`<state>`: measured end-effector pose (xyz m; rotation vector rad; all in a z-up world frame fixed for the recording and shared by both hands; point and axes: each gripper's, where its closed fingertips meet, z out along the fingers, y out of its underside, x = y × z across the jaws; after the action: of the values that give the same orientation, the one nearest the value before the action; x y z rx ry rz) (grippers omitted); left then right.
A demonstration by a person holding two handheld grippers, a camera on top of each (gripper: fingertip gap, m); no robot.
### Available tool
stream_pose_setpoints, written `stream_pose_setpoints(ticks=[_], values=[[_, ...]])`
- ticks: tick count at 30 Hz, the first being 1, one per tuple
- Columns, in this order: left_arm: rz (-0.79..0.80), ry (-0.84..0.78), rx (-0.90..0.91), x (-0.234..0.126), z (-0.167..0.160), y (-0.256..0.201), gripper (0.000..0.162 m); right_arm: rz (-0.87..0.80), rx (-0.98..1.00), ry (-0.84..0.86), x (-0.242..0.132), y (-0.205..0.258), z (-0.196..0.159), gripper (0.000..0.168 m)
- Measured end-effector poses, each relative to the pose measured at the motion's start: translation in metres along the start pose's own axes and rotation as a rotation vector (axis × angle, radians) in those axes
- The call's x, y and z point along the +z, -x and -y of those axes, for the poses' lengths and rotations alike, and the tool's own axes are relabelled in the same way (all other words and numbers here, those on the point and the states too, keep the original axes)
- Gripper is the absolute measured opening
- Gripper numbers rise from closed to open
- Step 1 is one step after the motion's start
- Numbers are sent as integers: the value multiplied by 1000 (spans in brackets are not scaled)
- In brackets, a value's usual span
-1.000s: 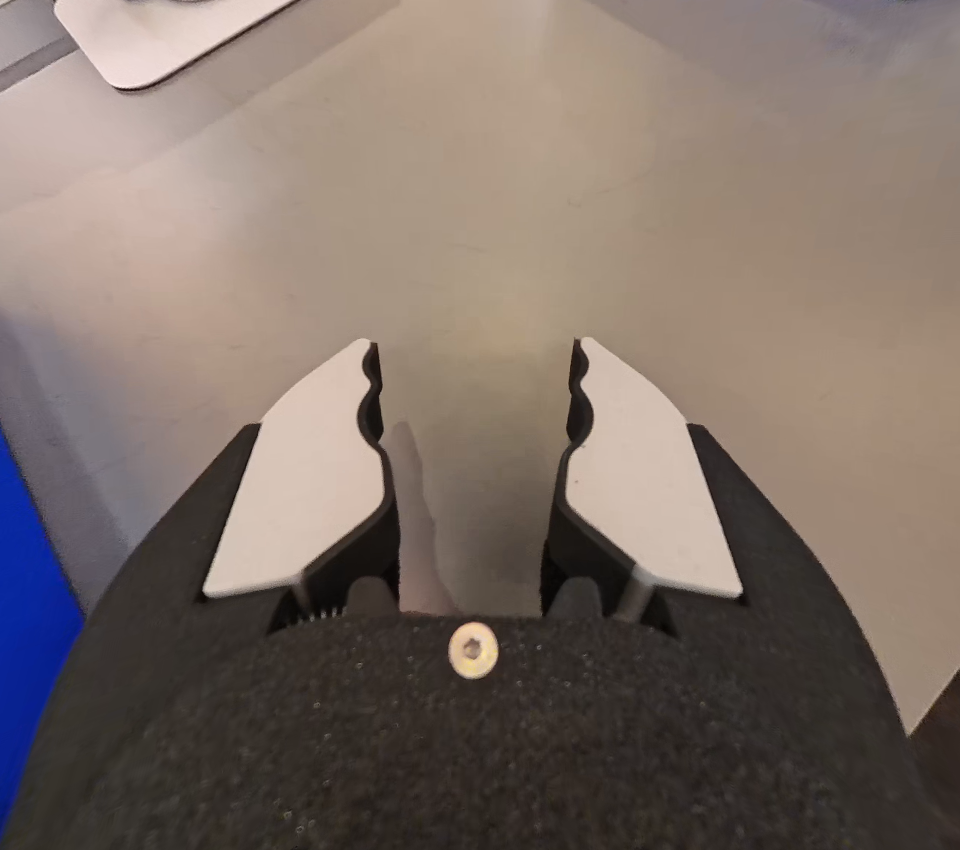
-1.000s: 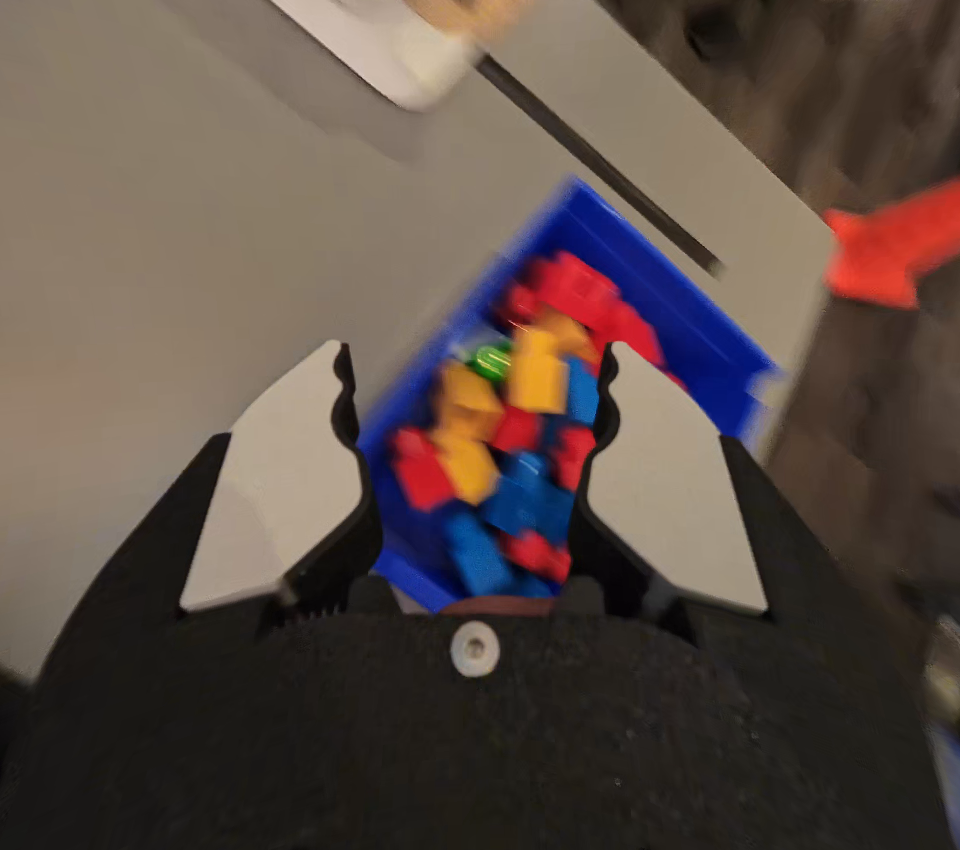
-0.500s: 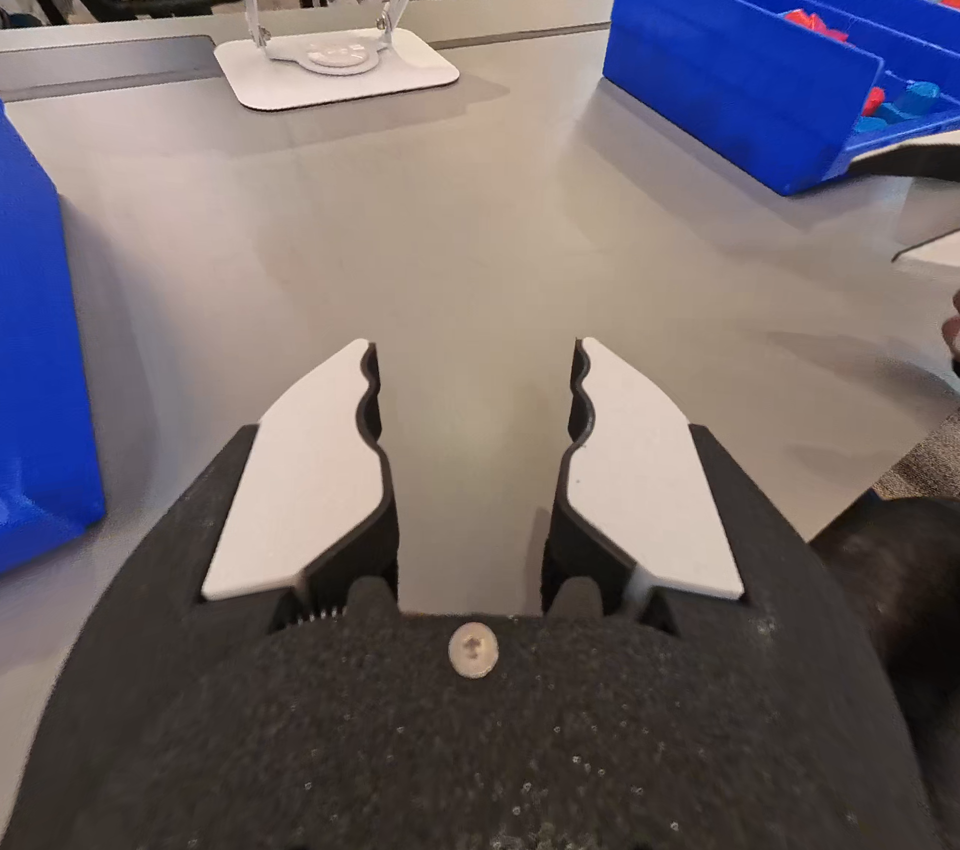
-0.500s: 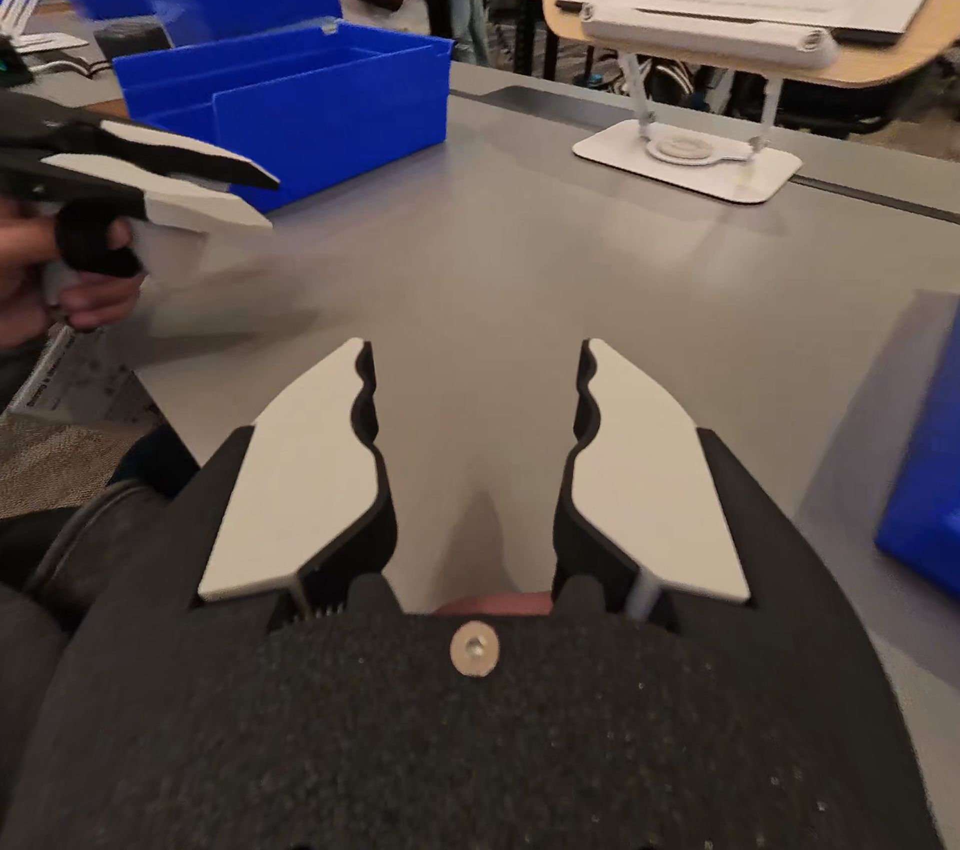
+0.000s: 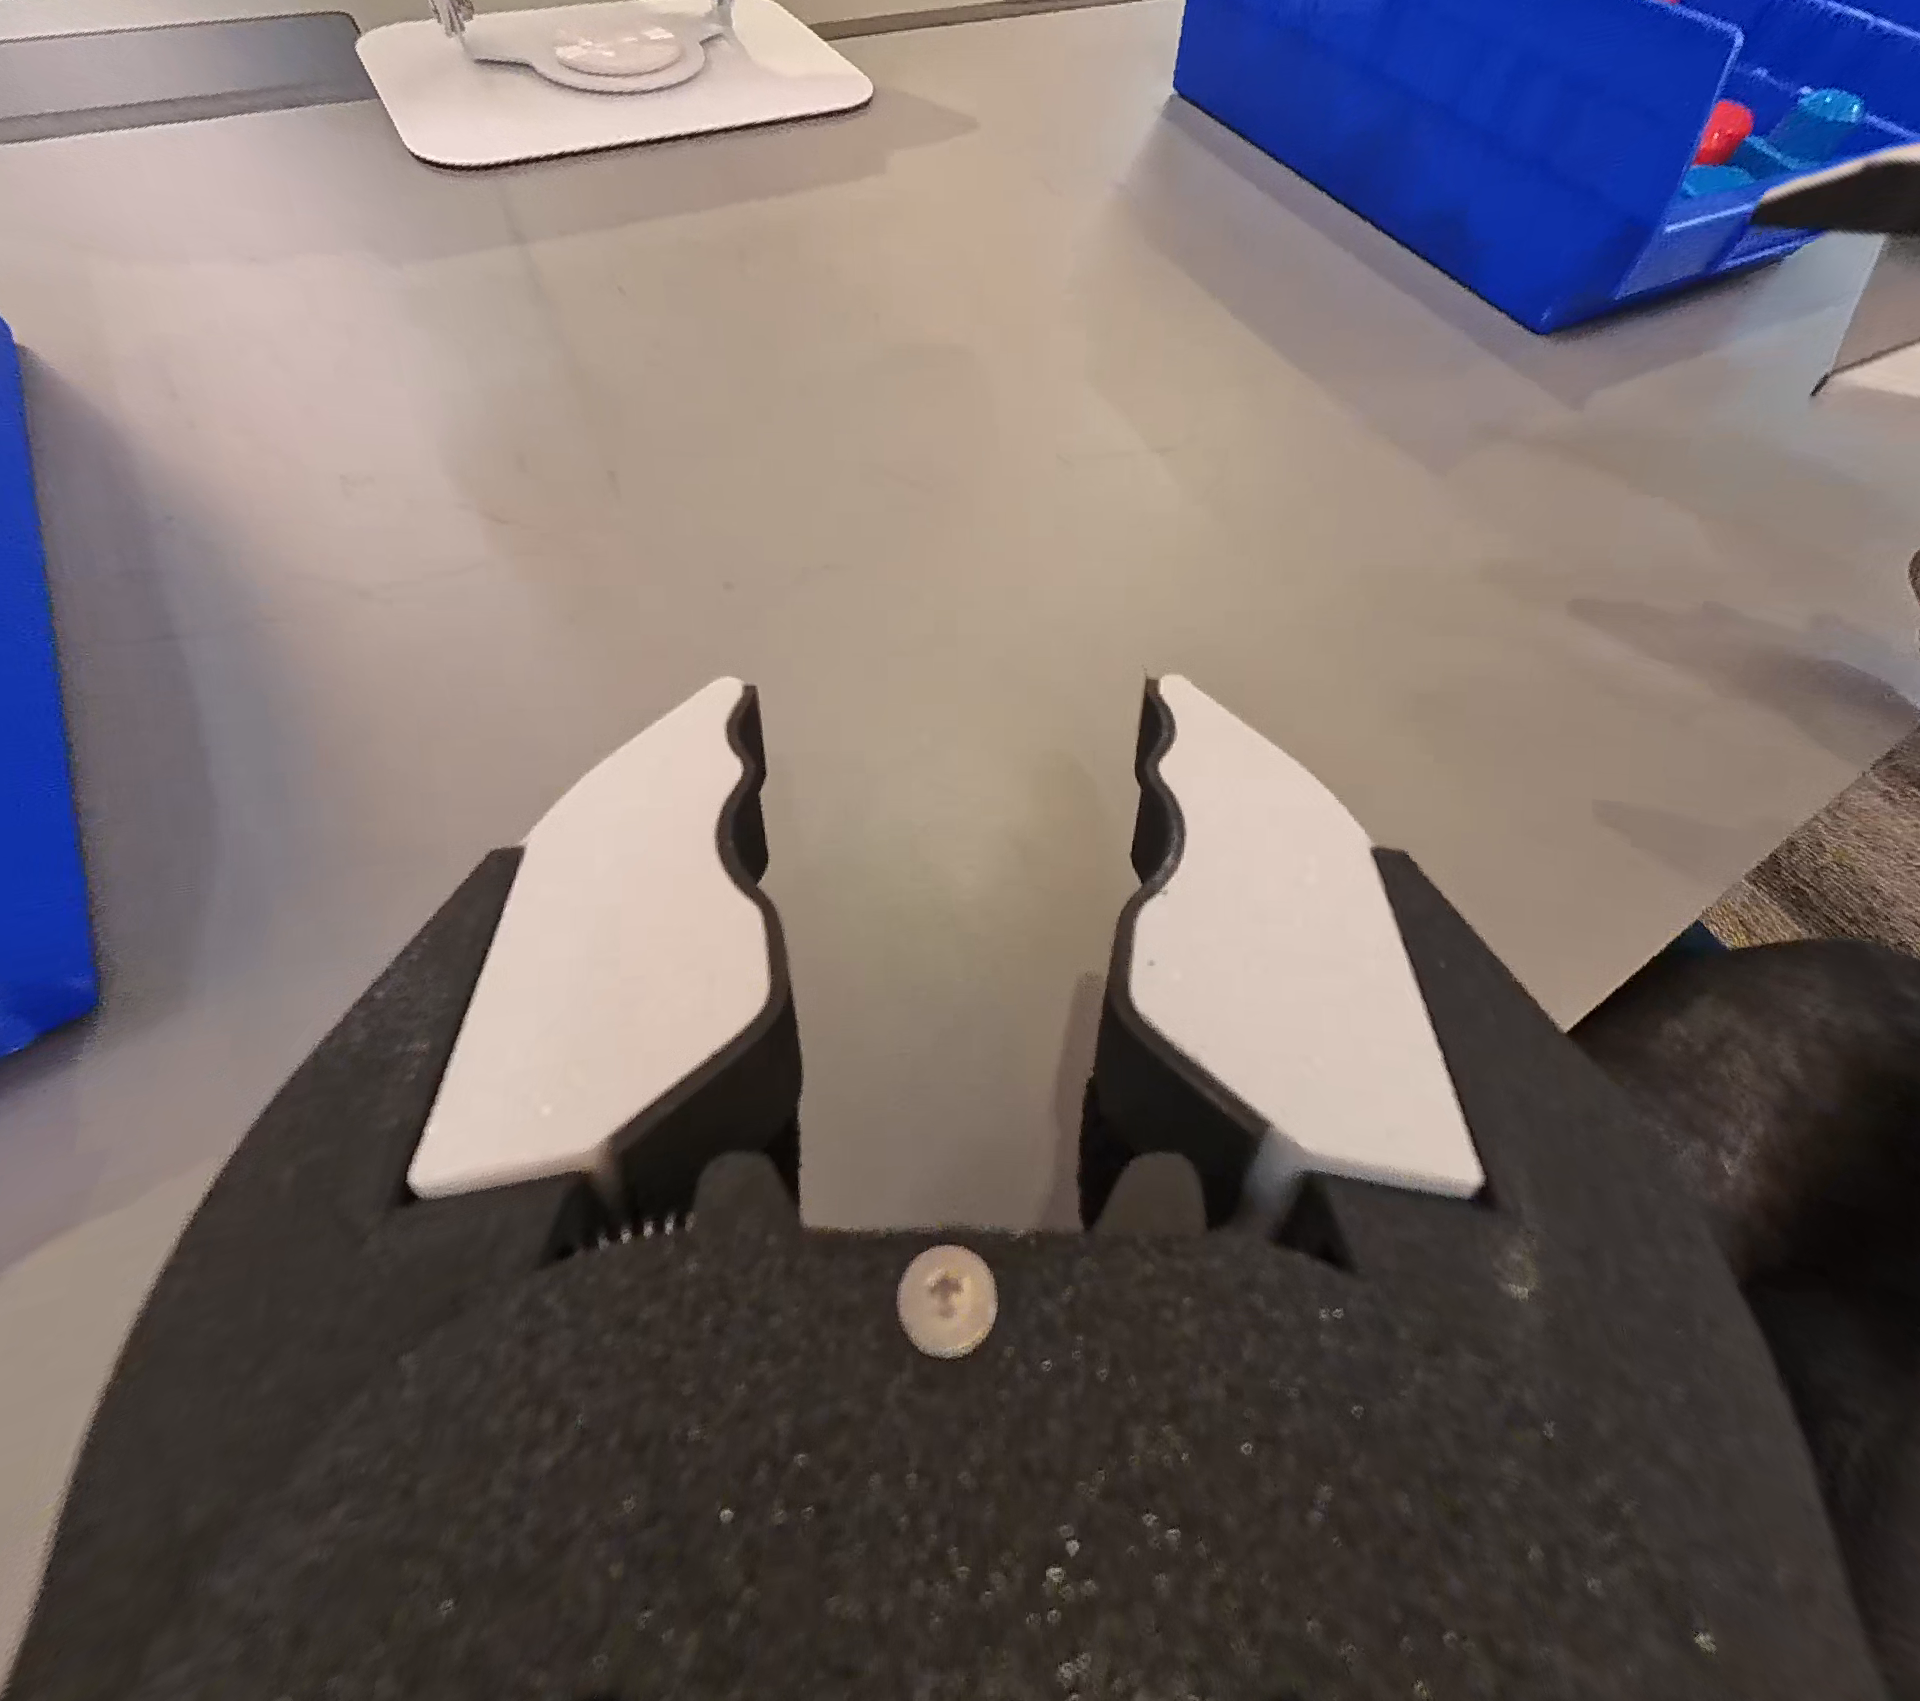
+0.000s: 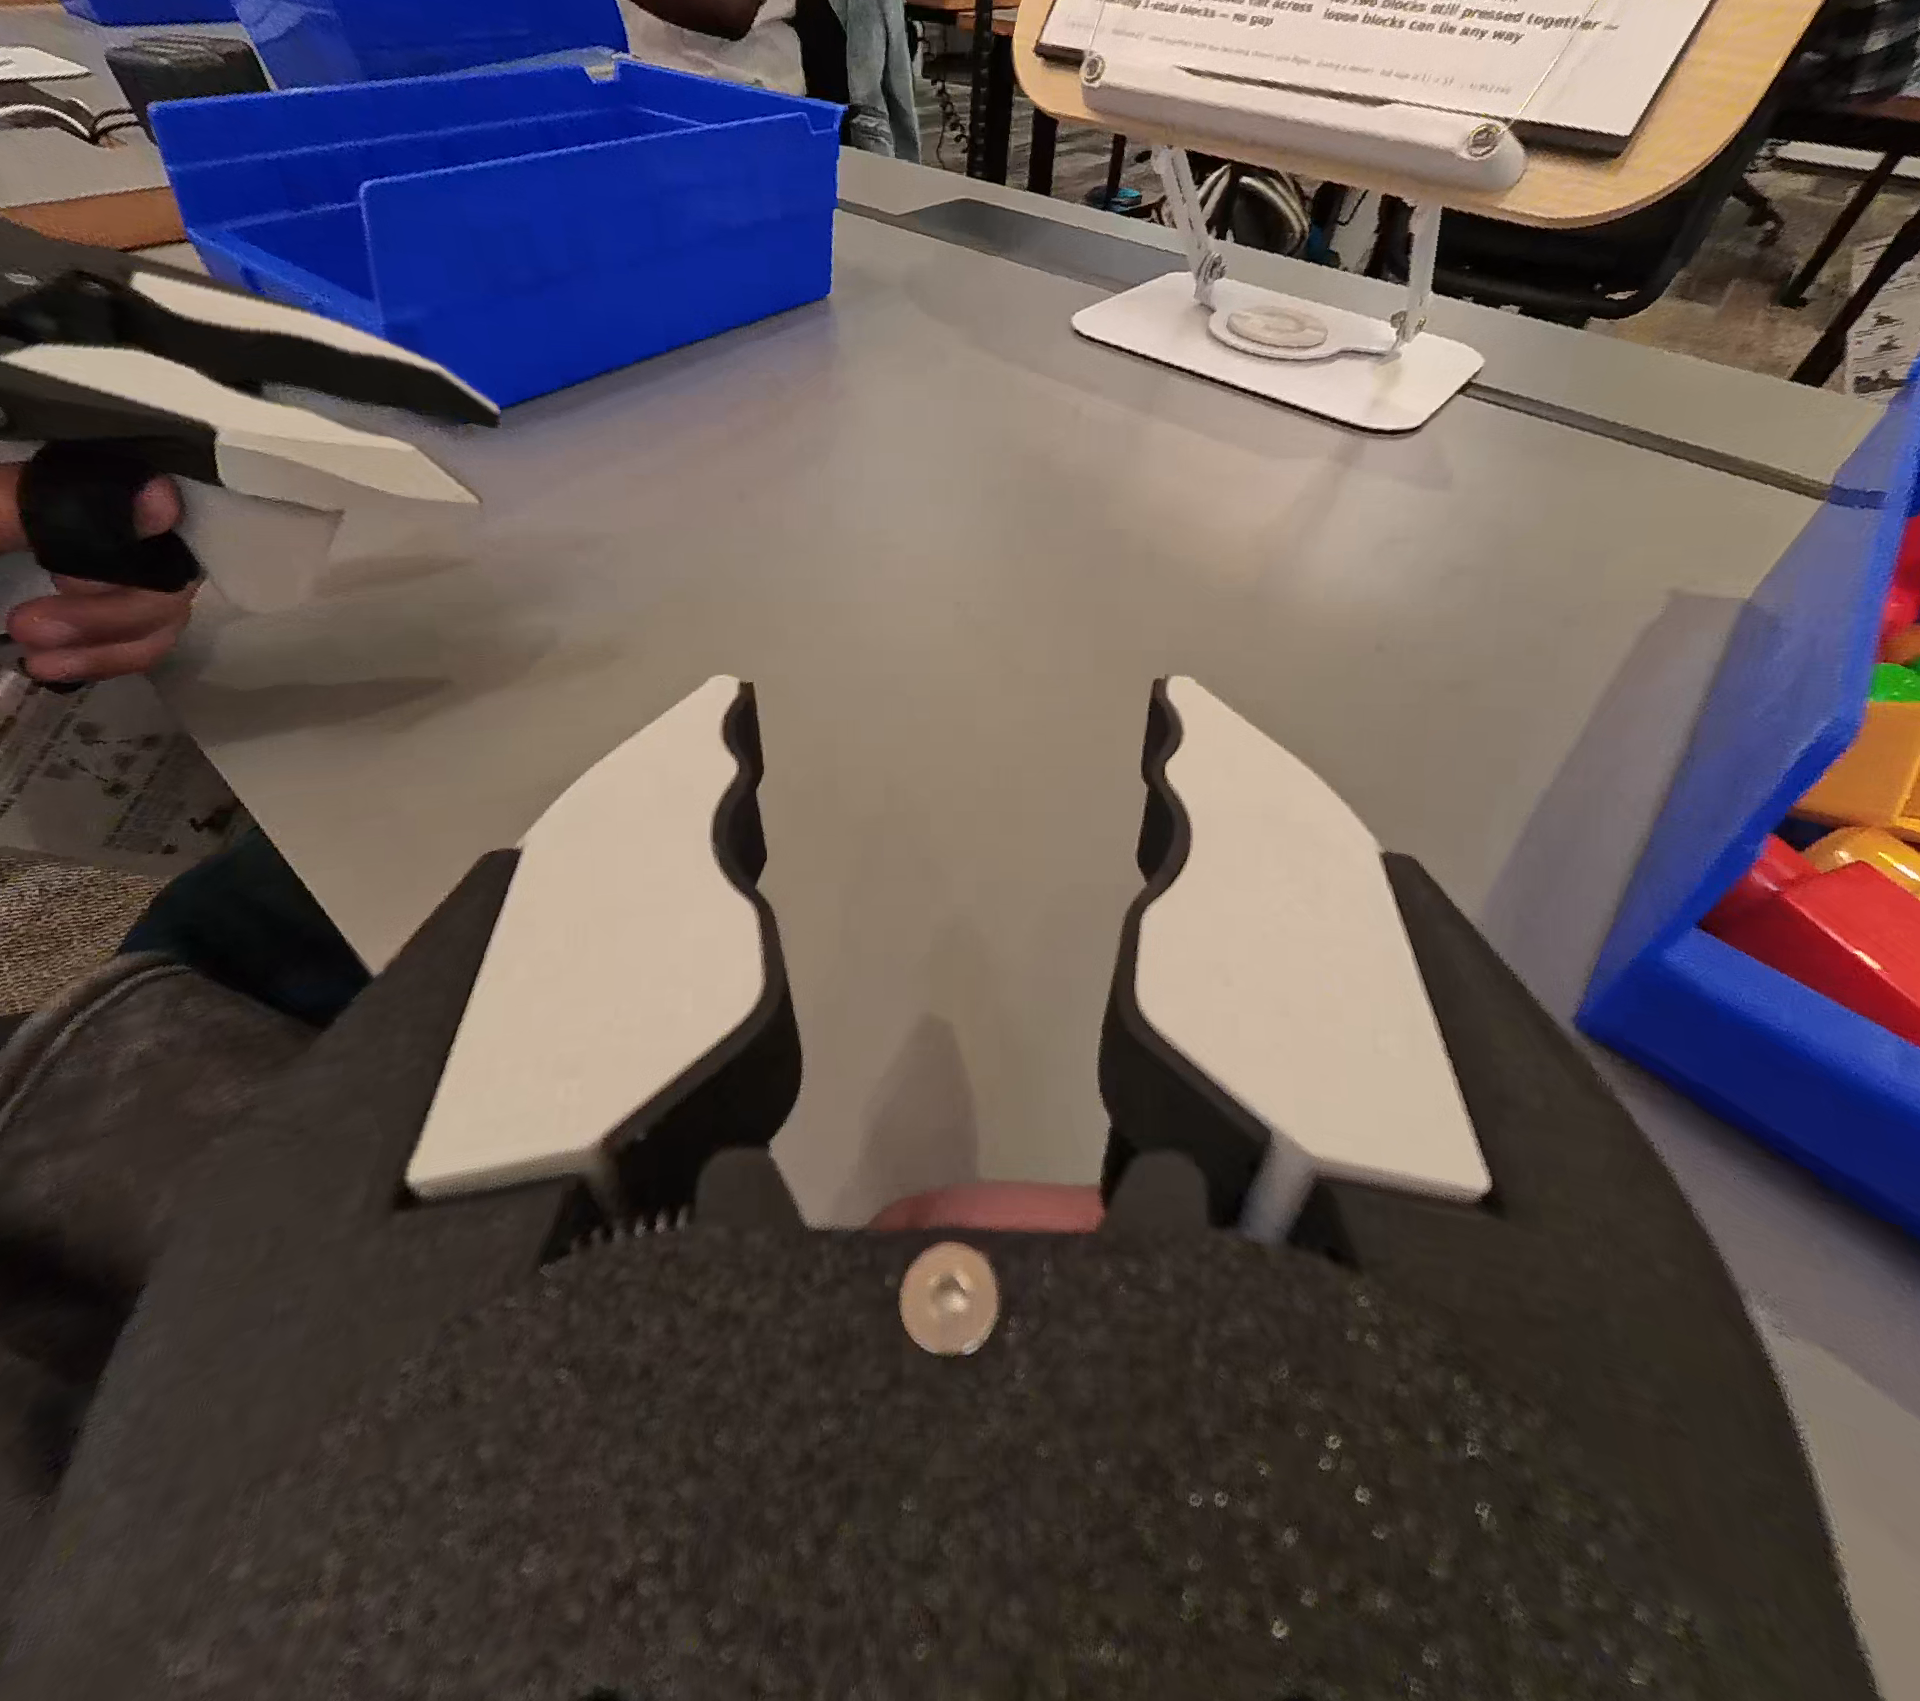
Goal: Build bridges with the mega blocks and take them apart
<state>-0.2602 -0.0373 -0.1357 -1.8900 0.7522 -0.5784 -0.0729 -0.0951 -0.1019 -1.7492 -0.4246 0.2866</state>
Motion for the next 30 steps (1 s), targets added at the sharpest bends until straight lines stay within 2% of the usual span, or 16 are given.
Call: stream_pose_setpoints(ticks=[6,8,11,16,18,21,24,27,29,30], values=[[-15,19,32,10,-2,-12,70,-49,45,-33,-11,-27,8,71],[-80,10,35,21,6,-35,72,-84,90,-66,-21,-46,14,71],[-225,31,74,43,16,-93,73,-173,158,-137,-48,-87,21,71],[-276,28,165,107,49,-171,74,-431,192,-201,-101,-165,14,71],[-233,60,160,140,61,-191,68,-591,136,-143,-119,-193,0,73],[-205,36,153,181,81,-224,69,-749,11,-33,-134,-216,-13,74],[-224,41,79,212,88,-251,72,-744,72,-51,-139,-222,-17,73],[-174,47,42,237,92,-251,75,-764,97,-36,-144,-230,-23,73],[-136,50,17,249,93,-241,65,-763,129,-18,-143,-234,-29,72],[-134,57,-1,253,93,-236,54,-756,148,-7,-142,-235,-33,72]])
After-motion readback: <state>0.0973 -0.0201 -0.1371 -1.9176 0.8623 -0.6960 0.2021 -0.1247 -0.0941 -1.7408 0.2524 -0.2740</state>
